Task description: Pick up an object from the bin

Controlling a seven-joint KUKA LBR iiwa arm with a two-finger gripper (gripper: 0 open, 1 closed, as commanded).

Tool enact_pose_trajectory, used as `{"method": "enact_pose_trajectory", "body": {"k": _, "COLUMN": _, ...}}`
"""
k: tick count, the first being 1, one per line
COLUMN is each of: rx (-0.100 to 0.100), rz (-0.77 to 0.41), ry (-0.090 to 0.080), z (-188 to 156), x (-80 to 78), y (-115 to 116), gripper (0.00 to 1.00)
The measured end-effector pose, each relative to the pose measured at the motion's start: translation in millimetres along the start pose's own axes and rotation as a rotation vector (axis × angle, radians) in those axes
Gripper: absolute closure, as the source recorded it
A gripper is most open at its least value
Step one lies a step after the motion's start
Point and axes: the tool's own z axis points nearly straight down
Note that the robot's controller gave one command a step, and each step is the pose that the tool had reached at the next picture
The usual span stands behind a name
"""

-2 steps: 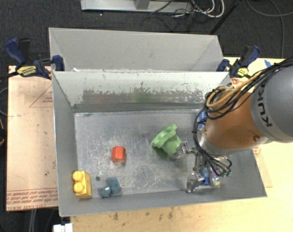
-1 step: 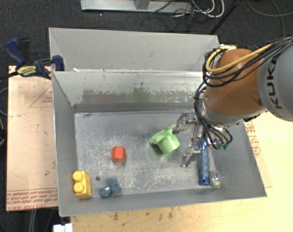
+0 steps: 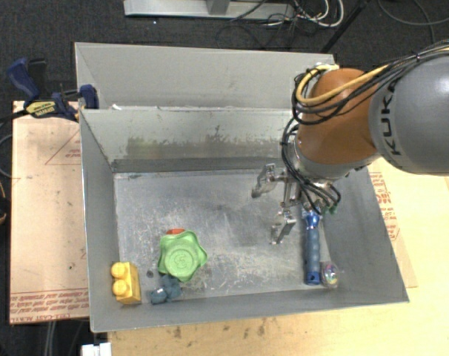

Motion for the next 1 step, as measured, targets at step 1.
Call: {"method": "enact_pose_trajectory", "body": {"k": 1, "rx": 0.001, "rz": 0.052, "ry": 0.001, "z": 21.7, "x": -1.4, "y": -31.9, "gripper": 0.00}}
